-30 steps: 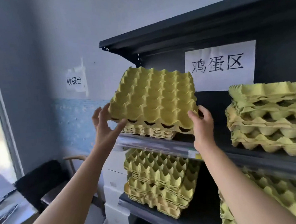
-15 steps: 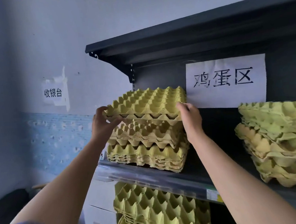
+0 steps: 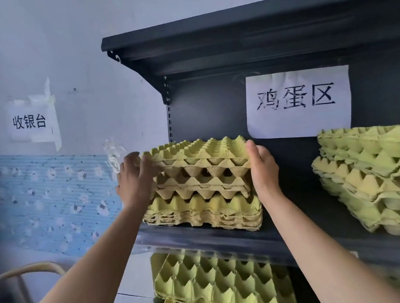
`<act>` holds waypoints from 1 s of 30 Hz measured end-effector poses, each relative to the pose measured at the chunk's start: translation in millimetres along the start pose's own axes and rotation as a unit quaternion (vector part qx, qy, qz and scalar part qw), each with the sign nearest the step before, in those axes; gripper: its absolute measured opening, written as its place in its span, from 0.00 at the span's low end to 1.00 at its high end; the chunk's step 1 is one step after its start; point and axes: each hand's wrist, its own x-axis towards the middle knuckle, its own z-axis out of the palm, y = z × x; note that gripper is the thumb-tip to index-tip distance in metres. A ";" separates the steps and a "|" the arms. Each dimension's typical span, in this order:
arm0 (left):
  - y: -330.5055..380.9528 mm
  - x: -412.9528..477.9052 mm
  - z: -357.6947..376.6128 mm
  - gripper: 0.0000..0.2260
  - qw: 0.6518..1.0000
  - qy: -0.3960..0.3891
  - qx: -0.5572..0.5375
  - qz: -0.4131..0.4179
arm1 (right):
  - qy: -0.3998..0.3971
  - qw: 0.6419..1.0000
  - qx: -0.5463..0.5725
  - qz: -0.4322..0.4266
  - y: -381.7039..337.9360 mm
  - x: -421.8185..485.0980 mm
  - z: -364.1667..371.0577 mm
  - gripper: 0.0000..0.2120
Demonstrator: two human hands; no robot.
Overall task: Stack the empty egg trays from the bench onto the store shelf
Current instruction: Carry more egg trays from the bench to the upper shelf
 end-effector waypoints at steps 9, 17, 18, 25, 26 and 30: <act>-14.9 22.5 -16.0 0.16 0.973 -0.170 -0.152 -0.022 | 0.062 0.995 -0.077 0.018 -13.8 -17.0 2.0 0.21; -26.5 23.8 -14.5 0.01 0.966 -0.143 -0.213 -0.031 | 0.089 0.995 -0.045 0.015 -29.6 -27.9 17.7 0.11; -28.3 24.3 -14.9 0.02 0.967 -0.133 -0.216 -0.033 | 0.083 0.995 -0.051 0.014 -30.2 -28.7 20.0 0.11; -45.6 22.1 -13.8 0.11 0.979 -0.149 -0.128 -0.055 | 0.028 0.978 -0.199 0.053 -12.6 -35.8 26.0 0.15; -46.1 19.8 -13.8 0.11 0.980 -0.145 -0.124 -0.061 | 0.028 0.980 -0.192 0.053 -9.8 -37.6 25.1 0.15; -46.1 12.3 -12.0 0.08 0.974 -0.138 -0.162 -0.082 | 0.022 0.986 -0.159 0.044 -7.3 -41.7 27.0 0.18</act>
